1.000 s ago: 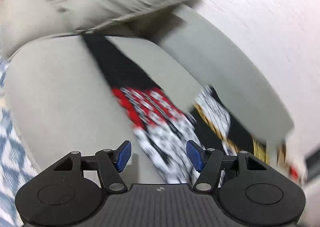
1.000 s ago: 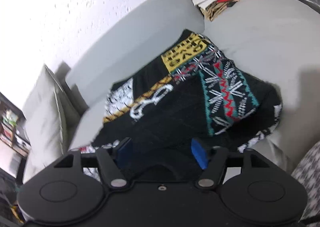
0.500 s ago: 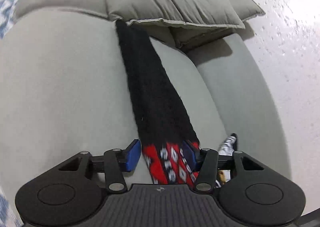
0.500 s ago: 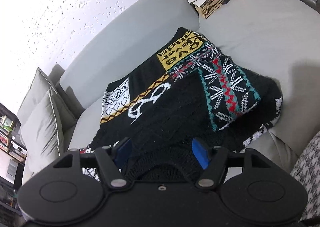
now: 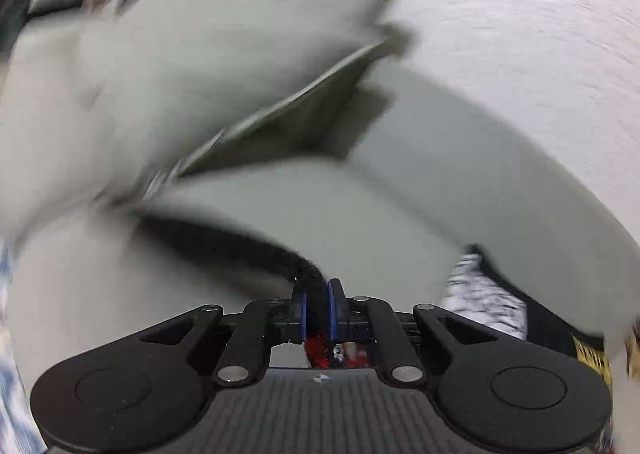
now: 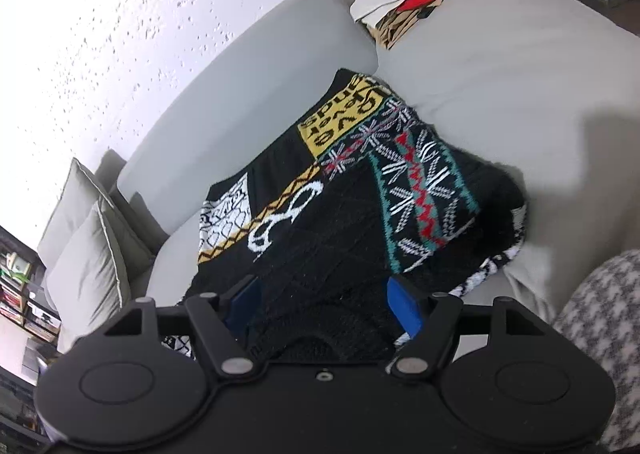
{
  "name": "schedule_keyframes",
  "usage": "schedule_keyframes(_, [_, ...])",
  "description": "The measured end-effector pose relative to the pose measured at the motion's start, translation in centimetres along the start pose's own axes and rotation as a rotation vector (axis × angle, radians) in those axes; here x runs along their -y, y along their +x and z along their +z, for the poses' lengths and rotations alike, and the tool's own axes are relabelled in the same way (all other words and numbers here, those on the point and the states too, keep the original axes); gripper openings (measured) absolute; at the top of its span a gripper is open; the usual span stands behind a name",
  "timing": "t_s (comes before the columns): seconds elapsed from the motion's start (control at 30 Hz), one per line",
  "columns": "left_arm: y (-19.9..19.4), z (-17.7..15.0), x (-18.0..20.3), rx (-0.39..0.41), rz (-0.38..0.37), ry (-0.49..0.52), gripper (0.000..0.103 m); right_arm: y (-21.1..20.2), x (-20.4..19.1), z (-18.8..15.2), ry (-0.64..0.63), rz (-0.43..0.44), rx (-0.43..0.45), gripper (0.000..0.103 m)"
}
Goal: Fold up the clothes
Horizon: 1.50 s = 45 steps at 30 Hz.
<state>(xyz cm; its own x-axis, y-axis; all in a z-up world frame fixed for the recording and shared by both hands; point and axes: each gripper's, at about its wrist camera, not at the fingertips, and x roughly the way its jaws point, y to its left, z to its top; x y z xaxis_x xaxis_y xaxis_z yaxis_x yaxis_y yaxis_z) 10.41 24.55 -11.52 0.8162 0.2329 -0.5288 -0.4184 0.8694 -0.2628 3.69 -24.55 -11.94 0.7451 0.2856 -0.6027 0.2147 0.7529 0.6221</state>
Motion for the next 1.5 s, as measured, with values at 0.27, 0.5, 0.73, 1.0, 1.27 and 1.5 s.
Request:
schedule_keyframes(0.27, [-11.0,-9.5,19.2,0.160,-0.252,0.745,0.016,-1.7,2.7,0.7,0.076,0.041,0.027,0.071])
schedule_keyframes(0.5, [-15.2,-24.2,21.7,0.041,-0.275,1.322,0.040,-2.2,4.7,0.9,0.095,0.062,0.019,0.076])
schedule_keyframes(0.73, [-19.1,-18.2,14.3,-0.063,-0.298,0.967,0.053,-0.4,4.6,0.1,0.084,0.093,-0.050,0.076])
schedule_keyframes(1.0, [-15.8,-14.0,8.2,-0.030,-0.066,0.701,0.077,2.7,-2.9,-2.6,-0.139,0.204,-0.195,0.076])
schedule_keyframes(1.27, [-10.0,-13.6,9.0,-0.113,-0.086,0.713,0.076,5.7,-11.6,-8.0,-0.440,0.278,-0.275,0.094])
schedule_keyframes(1.5, [-7.3,-12.3,6.0,-0.192,-0.182,0.531,0.072,7.5,-14.3,-8.6,-0.435,0.268,-0.234,0.090])
